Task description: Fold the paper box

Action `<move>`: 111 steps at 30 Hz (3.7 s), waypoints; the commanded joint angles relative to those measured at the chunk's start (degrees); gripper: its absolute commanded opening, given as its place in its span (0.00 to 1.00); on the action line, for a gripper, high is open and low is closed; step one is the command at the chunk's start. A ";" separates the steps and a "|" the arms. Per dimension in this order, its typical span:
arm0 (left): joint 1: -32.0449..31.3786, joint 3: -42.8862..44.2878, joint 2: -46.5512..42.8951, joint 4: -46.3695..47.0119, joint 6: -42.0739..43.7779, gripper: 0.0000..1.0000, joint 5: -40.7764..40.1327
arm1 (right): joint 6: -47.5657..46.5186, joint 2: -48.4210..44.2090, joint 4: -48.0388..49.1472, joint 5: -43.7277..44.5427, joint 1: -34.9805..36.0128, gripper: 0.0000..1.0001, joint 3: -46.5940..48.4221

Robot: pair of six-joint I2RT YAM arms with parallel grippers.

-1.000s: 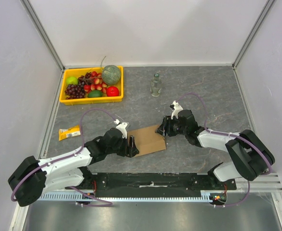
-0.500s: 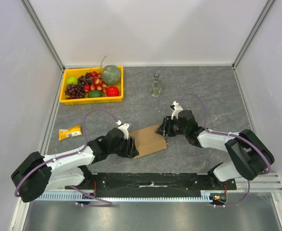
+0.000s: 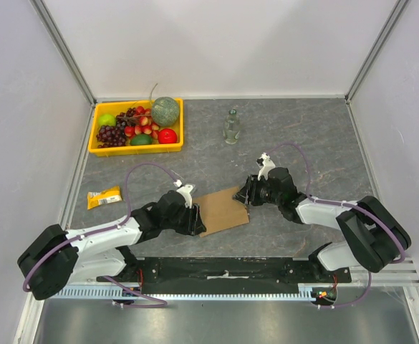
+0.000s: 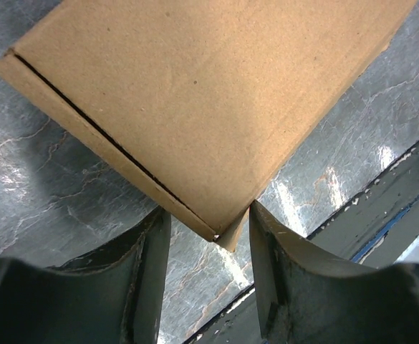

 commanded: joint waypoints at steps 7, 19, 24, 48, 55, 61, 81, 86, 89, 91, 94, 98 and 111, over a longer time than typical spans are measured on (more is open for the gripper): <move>-0.16 1.94 0.30 3.51 -1.74 0.47 3.89 | 0.34 -1.16 0.56 0.24 0.20 0.47 -1.44; -0.07 3.88 0.39 0.43 -4.02 0.45 9.17 | 0.42 -1.25 1.52 1.04 0.20 0.47 -2.50; 0.54 3.44 1.27 2.54 -5.43 0.43 11.45 | 0.42 -1.78 1.70 1.30 0.20 0.47 -2.85; 7.05 -4.91 0.74 20.90 -14.83 0.34 22.17 | 0.77 -3.10 2.93 2.18 0.12 0.45 -4.96; 7.84 -6.40 2.32 27.41 -17.47 0.33 24.37 | 0.78 -3.10 3.11 2.09 0.20 0.45 -5.31; 8.37 -7.02 2.15 29.87 -18.61 0.31 25.78 | 0.95 -3.01 3.19 2.36 0.20 0.45 -5.40; 10.65 -10.01 4.96 40.95 -23.18 0.28 30.53 | 0.86 -2.13 3.72 2.18 0.20 0.45 -5.22; 10.83 -9.57 5.40 36.83 -20.03 0.28 29.39 | 0.69 -2.31 3.20 2.44 0.12 0.45 -5.05; 10.91 -8.96 3.73 31.48 -17.39 0.35 28.07 | 0.43 -2.57 2.58 2.79 0.20 0.46 -4.96; 10.83 -8.52 2.15 26.65 -15.55 0.41 27.02 | 0.07 -2.75 2.14 3.41 0.20 0.47 -4.87; 10.83 -7.90 -0.22 20.40 -13.00 0.50 25.52 | -0.63 -3.27 1.09 4.20 0.20 0.48 -4.34; 10.83 -7.55 -3.03 13.72 -11.06 0.57 24.90 | -1.42 -3.71 0.12 4.99 0.20 0.48 -3.82; 10.83 -5.80 -15.06 -2.09 -7.98 0.60 23.32 | -3.00 -5.64 -2.51 6.92 0.20 0.50 -3.46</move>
